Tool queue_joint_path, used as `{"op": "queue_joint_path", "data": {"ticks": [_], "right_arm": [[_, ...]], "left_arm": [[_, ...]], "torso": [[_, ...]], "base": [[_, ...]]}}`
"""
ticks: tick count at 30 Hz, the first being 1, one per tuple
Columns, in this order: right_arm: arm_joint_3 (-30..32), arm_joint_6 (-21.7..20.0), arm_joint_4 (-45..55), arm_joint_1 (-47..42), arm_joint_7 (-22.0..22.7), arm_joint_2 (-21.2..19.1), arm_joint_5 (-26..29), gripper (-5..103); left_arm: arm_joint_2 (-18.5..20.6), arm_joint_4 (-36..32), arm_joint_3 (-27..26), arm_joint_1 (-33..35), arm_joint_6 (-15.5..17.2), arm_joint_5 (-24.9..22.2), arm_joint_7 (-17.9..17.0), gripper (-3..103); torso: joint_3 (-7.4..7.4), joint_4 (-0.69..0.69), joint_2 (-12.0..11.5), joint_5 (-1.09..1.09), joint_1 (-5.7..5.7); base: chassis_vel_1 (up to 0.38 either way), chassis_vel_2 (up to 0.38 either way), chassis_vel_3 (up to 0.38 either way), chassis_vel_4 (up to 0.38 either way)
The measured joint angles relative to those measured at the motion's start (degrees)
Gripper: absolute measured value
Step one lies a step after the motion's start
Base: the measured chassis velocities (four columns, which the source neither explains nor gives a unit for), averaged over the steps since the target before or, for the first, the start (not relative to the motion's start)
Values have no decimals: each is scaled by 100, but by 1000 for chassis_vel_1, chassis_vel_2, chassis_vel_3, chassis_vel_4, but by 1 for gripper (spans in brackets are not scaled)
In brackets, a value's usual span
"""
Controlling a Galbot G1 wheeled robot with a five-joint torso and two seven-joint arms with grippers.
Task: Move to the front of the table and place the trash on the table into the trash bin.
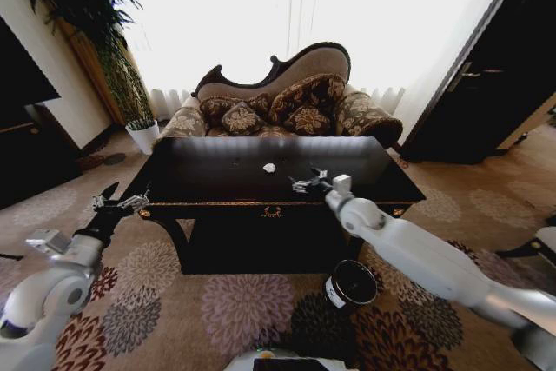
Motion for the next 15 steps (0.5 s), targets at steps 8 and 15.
{"op": "queue_joint_path", "data": {"ticks": [8,15], "right_arm": [[-598,37,-570,641,17,452,-44,100],[-967,26,-952,959,41,764,18,100]], "left_arm": [[0,0,0,0,0,0,0,100],[0,0,0,0,0,0,-1,100]], "torso": [[0,0,0,1,0],[0,0,1,1,0]], "base": [[0,0,0,0],[0,0,0,0]]}}
